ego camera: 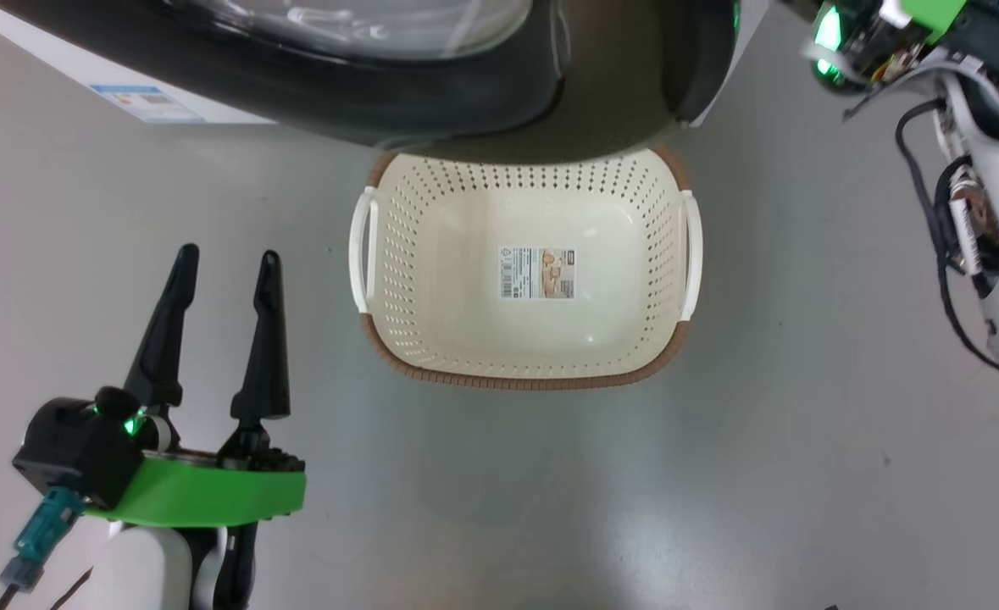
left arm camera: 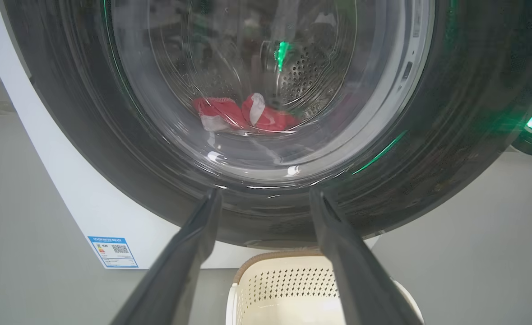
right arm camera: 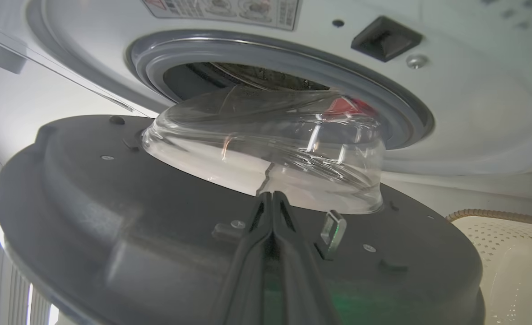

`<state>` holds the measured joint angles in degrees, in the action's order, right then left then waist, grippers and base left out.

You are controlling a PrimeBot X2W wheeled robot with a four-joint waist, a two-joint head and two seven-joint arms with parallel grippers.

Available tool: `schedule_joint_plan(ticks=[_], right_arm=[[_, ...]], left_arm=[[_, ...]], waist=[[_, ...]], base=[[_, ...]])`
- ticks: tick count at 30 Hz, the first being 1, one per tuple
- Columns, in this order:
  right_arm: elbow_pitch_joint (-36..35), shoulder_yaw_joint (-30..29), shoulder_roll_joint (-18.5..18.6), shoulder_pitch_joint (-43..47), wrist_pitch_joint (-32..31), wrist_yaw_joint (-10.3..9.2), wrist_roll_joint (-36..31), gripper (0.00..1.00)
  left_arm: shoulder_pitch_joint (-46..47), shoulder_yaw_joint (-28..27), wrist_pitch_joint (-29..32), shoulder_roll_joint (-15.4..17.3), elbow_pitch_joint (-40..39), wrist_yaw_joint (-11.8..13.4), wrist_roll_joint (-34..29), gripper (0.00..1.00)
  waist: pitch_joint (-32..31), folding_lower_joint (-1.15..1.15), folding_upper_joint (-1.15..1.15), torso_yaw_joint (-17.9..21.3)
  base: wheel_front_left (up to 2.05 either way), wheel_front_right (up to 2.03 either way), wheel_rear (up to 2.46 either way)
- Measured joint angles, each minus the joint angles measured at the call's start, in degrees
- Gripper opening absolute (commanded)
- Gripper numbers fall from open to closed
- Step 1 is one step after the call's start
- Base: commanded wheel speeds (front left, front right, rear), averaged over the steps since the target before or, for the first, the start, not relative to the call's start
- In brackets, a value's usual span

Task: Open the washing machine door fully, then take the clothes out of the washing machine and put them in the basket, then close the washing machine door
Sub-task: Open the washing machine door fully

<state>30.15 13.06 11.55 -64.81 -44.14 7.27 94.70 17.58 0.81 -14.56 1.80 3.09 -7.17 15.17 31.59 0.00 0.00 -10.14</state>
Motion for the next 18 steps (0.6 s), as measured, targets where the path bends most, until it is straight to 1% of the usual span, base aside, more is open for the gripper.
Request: schedule_joint_plan(ticks=[12,16,17,18], right_arm=[[-0.4,-0.5,-1.9,5.4,-0.5,0.0,0.0,0.0],[-0.4,-1.0,-2.6,6.3,1.0,0.0,-0.4,0.0],[-0.3,-1.3,-2.6,6.4,2.2,0.0,-1.5,0.08],[-0.3,-1.6,-2.6,6.5,3.4,0.0,-2.3,0.22]], left_arm=[[-2.0,-0.4,0.0,0.0,0.8,0.0,0.0,1.0],[-2.1,-0.4,0.0,0.0,0.8,0.0,0.0,1.0],[-2.1,-0.4,0.0,0.0,0.8,0.0,0.0,1.0],[-2.1,-0.4,0.0,0.0,0.8,0.0,0.0,1.0]], waist=[[-4.2,0.0,0.0,0.2],[-4.5,0.0,0.0,1.0],[-4.4,0.0,0.0,1.2],[-4.3,0.0,0.0,1.4]], base=[[0.0,0.0,0.0],[0.0,0.0,0.0],[0.0,0.0,0.0],[0.0,0.0,0.0]])
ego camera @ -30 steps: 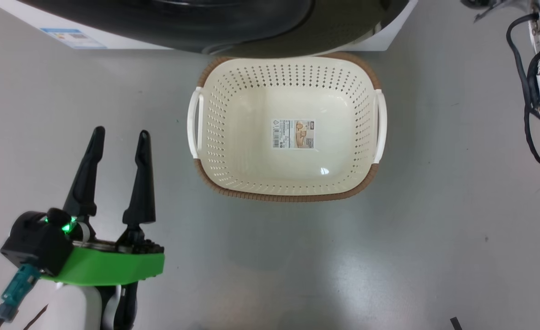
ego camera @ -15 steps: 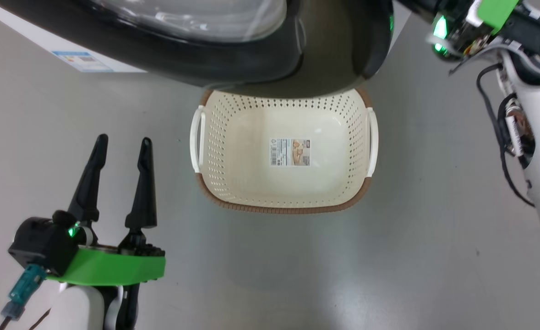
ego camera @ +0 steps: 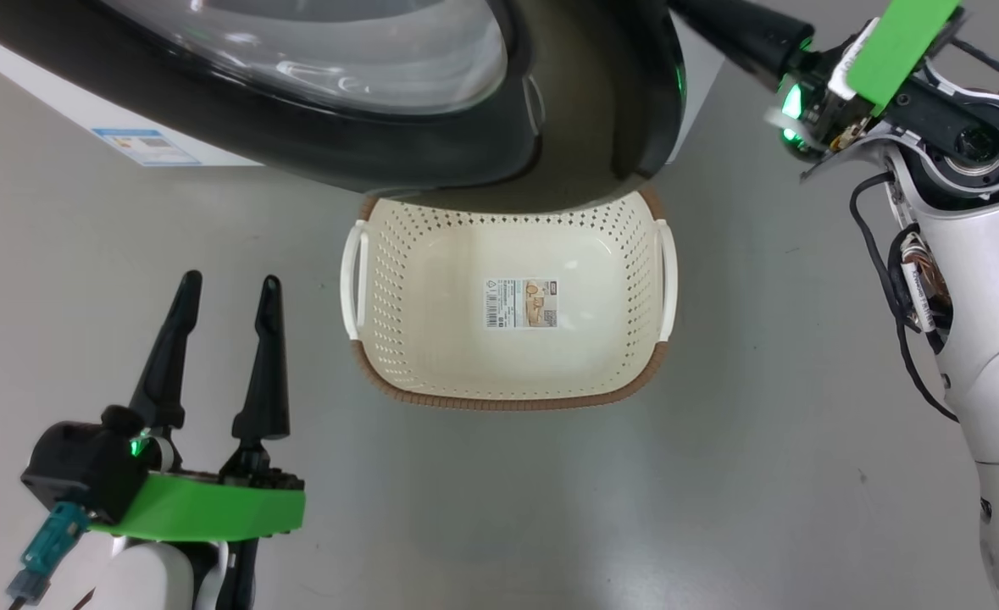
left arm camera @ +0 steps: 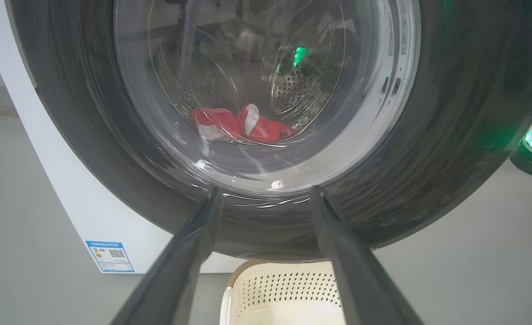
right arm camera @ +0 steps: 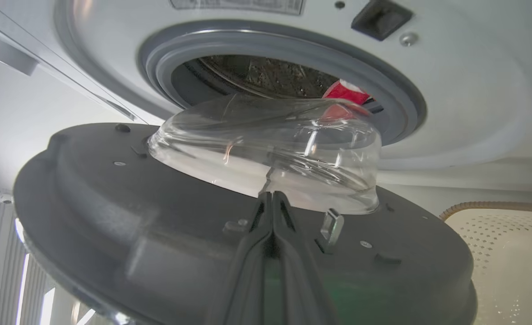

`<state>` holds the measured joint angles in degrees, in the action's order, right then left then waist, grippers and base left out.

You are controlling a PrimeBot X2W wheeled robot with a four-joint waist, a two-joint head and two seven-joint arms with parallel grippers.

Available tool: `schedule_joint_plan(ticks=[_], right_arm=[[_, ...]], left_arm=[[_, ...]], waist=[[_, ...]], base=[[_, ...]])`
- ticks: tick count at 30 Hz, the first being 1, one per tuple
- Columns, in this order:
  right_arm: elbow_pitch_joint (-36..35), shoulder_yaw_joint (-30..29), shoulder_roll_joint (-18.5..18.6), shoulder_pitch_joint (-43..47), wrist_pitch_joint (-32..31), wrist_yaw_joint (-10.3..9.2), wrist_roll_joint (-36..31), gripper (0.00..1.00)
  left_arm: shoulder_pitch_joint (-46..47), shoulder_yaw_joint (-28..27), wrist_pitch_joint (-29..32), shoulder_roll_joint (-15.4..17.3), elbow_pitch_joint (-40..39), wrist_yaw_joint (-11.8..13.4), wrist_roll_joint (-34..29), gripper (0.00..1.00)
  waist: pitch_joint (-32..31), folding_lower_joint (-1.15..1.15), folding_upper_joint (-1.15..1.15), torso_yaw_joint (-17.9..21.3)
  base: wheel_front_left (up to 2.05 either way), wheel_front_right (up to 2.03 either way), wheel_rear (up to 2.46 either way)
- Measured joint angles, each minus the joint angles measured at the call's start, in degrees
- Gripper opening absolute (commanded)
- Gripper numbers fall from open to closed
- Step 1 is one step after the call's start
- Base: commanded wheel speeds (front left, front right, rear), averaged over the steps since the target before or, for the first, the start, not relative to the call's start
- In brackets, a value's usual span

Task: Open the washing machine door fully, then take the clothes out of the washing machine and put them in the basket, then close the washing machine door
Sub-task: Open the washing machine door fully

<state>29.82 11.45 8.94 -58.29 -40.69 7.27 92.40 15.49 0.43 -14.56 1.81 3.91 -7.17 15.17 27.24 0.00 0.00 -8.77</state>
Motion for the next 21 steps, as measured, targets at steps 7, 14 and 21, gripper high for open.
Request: schedule_joint_plan(ticks=[7,14,21], right_arm=[[-4.2,-0.9,0.9,2.0,12.9,0.0,-8.2,1.0],[-9.9,8.8,7.9,8.3,30.9,0.01,-23.4,1.0],[-6.6,17.9,12.8,11.5,52.4,0.01,-36.5,1.0]], left_arm=[[0.1,-0.2,0.0,0.0,-0.1,0.0,0.0,1.0],[1.2,-0.5,0.0,0.0,0.0,0.0,0.0,1.0],[1.2,-1.2,0.0,0.0,0.1,0.0,0.0,1.0]], waist=[[0.9,0.0,0.0,1.3],[1.1,0.0,0.0,2.6],[0.3,0.0,0.0,3.4]], base=[[0.0,0.0,0.0],[0.0,0.0,0.0],[0.0,0.0,0.0]])
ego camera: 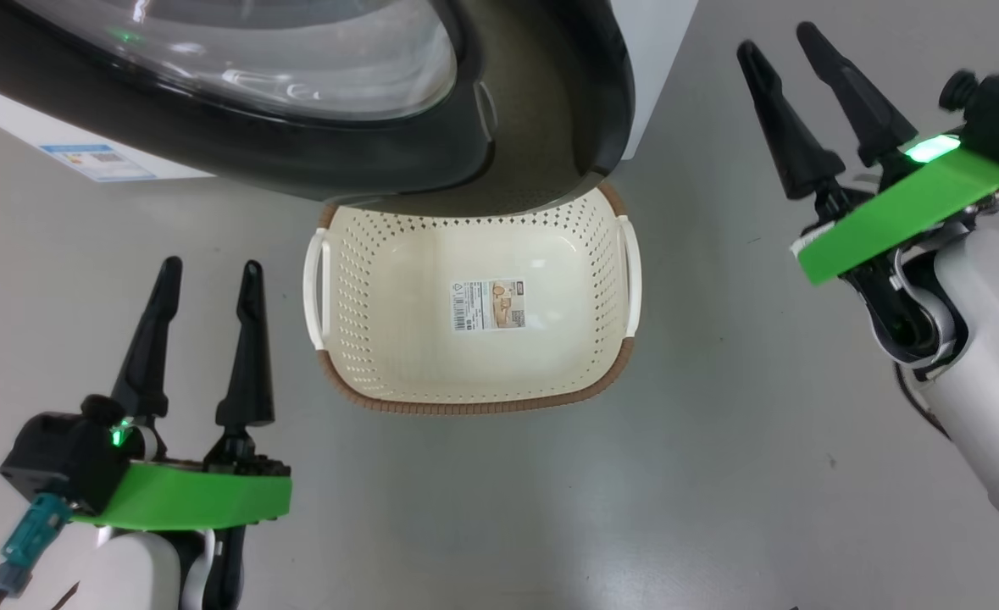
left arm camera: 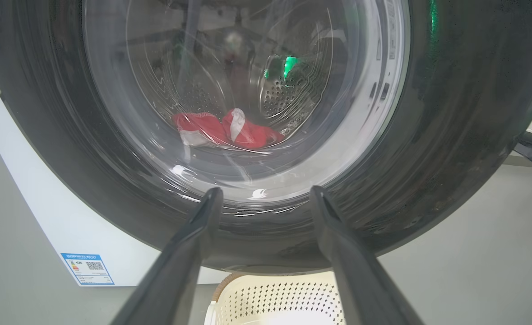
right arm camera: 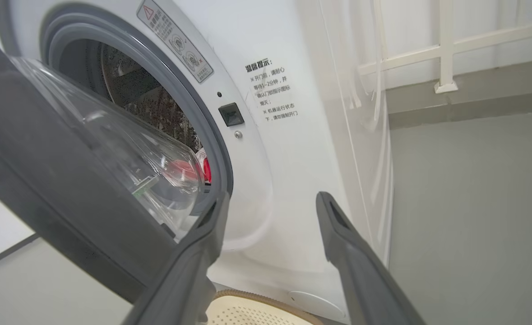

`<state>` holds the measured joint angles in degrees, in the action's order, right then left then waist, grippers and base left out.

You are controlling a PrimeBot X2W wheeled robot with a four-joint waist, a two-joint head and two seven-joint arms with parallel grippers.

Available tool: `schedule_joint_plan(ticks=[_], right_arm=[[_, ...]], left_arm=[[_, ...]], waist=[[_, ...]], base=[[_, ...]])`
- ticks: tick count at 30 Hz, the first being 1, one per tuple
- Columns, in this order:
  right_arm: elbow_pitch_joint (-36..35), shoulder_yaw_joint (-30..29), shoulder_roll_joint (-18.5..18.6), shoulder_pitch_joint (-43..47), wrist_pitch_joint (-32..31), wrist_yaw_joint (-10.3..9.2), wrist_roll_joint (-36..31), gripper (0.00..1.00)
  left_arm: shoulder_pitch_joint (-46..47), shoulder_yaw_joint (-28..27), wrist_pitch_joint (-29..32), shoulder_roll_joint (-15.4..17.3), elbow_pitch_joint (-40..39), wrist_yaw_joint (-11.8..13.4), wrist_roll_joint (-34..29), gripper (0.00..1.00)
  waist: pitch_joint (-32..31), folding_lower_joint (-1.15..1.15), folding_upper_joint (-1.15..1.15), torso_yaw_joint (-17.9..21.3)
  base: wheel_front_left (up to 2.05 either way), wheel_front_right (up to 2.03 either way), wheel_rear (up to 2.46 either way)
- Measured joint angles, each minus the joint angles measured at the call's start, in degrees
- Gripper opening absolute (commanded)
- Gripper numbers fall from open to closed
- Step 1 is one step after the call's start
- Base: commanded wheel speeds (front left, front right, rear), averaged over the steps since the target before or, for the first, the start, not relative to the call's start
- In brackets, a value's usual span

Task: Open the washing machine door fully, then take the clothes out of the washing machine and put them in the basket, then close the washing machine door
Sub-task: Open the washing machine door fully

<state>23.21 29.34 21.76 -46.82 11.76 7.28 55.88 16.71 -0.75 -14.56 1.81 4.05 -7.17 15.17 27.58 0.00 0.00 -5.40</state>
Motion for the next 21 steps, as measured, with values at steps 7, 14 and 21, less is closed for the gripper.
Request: schedule_joint_plan(ticks=[7,14,21], right_arm=[[-2.7,-11.3,-4.5,5.8,2.9,0.0,-23.0,1.0],[-11.0,-18.0,-10.6,16.1,2.9,0.02,-34.2,1.0],[-19.6,-23.6,-14.1,21.1,2.9,0.02,-41.3,1.0]], left_arm=[[-0.1,-1.1,0.0,0.0,-0.2,0.0,-0.1,1.0],[-0.1,-1.6,0.0,0.0,-0.4,0.0,-0.1,1.0],[-0.1,-1.7,0.0,0.0,-0.8,0.0,-0.1,1.0]], waist=[[-0.4,0.0,0.0,0.9],[-0.7,0.0,0.0,1.4],[-0.5,0.0,0.0,1.6]], base=[[0.0,0.0,0.0],[0.0,0.0,0.0],[0.0,0.0,0.0]])
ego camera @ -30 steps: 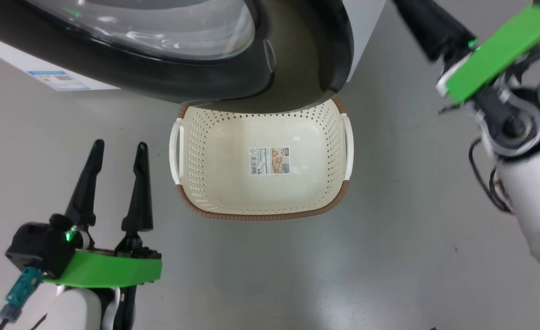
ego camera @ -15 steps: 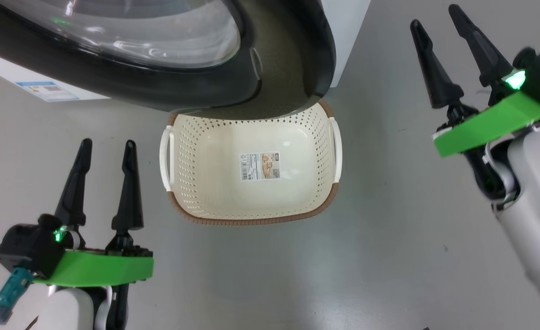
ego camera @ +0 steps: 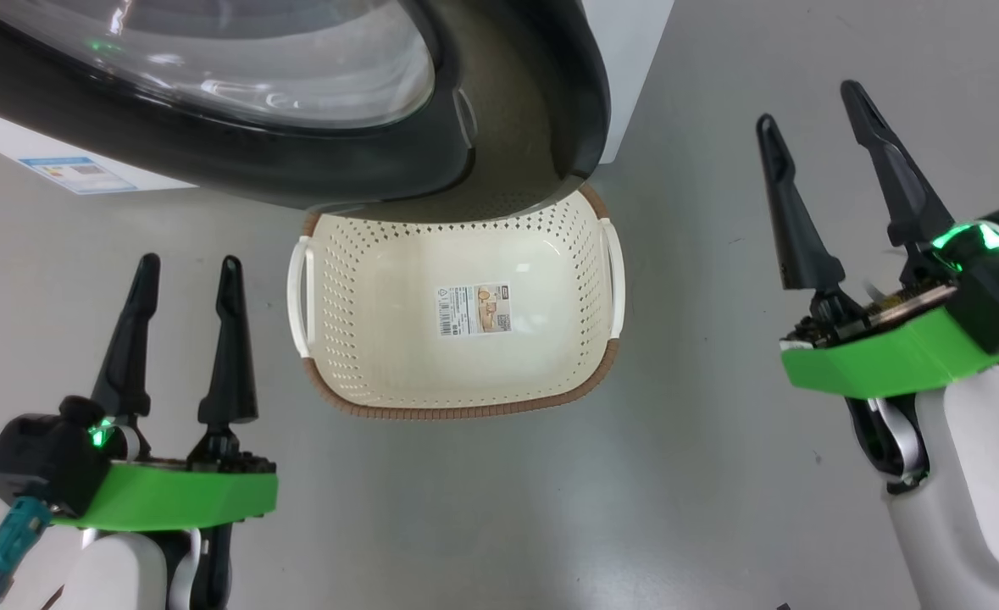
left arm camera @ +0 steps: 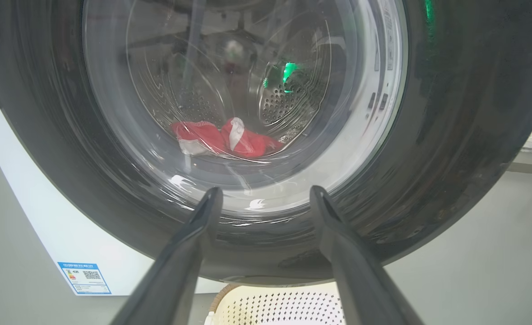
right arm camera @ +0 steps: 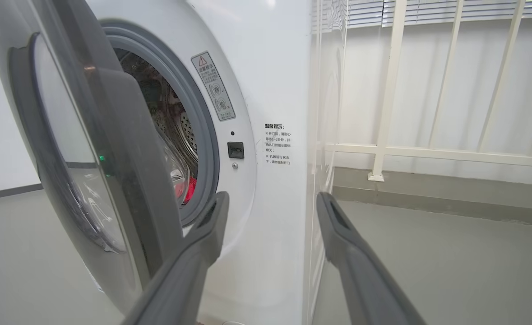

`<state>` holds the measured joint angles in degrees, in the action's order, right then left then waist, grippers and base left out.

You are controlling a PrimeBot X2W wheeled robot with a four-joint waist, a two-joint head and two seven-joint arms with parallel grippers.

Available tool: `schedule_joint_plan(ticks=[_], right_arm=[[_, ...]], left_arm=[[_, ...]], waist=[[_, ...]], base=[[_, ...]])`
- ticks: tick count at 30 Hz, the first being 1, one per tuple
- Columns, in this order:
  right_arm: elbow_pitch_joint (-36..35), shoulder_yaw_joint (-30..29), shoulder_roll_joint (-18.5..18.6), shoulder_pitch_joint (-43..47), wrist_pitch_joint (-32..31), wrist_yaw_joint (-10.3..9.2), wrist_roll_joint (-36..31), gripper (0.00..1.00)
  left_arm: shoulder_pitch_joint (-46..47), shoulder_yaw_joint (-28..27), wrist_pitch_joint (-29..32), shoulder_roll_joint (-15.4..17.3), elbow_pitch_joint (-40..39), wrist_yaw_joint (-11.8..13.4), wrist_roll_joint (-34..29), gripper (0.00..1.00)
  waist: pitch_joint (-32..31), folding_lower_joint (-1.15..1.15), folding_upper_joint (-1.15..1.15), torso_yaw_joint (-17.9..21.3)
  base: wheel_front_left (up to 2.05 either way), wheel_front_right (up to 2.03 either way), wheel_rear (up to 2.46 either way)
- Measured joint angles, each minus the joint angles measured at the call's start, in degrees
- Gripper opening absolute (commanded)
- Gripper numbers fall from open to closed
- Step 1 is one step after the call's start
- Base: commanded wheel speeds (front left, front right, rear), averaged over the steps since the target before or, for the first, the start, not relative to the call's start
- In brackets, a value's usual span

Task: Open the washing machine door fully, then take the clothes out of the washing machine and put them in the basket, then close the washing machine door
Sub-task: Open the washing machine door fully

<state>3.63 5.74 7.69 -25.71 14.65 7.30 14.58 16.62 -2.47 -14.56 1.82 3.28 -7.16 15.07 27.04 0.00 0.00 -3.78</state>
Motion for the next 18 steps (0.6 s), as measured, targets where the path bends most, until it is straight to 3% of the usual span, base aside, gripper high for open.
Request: schedule_joint_plan(ticks=[6,18], right_arm=[[-2.6,-4.7,-2.4,4.8,0.0,0.0,-2.4,1.0],[-3.9,-5.2,-3.6,8.1,0.0,0.0,-4.0,1.0]], left_arm=[[0.0,0.4,0.0,0.0,0.0,0.0,0.1,1.0],[0.0,0.5,0.0,0.0,-1.5,0.1,0.2,1.0]], waist=[[-0.1,0.0,0.0,-0.4],[0.0,0.0,0.0,-0.5]], base=[[0.0,0.0,0.0],[0.0,0.0,0.0]])
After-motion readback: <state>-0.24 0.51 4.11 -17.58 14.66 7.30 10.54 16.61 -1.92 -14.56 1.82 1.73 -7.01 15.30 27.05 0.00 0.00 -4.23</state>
